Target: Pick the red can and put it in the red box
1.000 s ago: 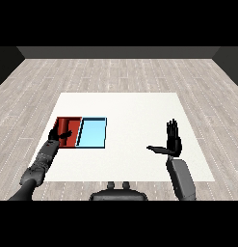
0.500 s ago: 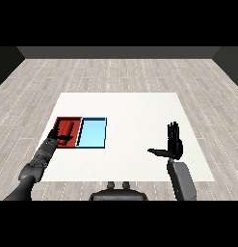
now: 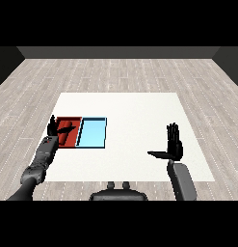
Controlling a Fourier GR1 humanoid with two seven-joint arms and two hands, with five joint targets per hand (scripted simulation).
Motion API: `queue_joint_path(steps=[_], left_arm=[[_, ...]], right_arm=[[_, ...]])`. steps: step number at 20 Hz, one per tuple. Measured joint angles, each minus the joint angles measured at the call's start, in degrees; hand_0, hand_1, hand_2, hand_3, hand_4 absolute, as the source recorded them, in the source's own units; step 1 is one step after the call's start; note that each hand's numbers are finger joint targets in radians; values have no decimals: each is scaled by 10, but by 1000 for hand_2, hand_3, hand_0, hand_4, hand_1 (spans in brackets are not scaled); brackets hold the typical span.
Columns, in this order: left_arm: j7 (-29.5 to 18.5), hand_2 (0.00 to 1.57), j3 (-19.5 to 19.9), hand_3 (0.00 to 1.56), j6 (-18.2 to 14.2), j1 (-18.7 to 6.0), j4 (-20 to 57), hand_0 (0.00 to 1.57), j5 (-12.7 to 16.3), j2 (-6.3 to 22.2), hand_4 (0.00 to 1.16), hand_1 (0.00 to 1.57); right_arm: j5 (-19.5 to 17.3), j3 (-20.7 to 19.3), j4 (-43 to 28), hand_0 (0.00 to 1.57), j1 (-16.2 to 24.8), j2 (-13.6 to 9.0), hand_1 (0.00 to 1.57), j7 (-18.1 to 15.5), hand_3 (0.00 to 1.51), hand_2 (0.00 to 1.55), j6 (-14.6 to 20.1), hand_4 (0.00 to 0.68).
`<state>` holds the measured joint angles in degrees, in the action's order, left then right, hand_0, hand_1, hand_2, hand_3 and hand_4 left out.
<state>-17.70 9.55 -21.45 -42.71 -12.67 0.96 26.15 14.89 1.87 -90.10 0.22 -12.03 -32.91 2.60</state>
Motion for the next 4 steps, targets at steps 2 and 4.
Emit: queue_joint_path(steps=[2, 4], left_arm=[[-66, 0, 27, 0, 18, 5, -42, 0, 31, -14, 0, 0], [-116, 0, 42, 0, 41, 3, -86, 0, 53, -29, 0, 0]], right_arm=[[1, 4, 0, 0, 0, 3, 0, 1, 0, 0, -2, 0], [2, 5, -1, 0, 0, 2, 0, 1, 0, 0, -6, 0]])
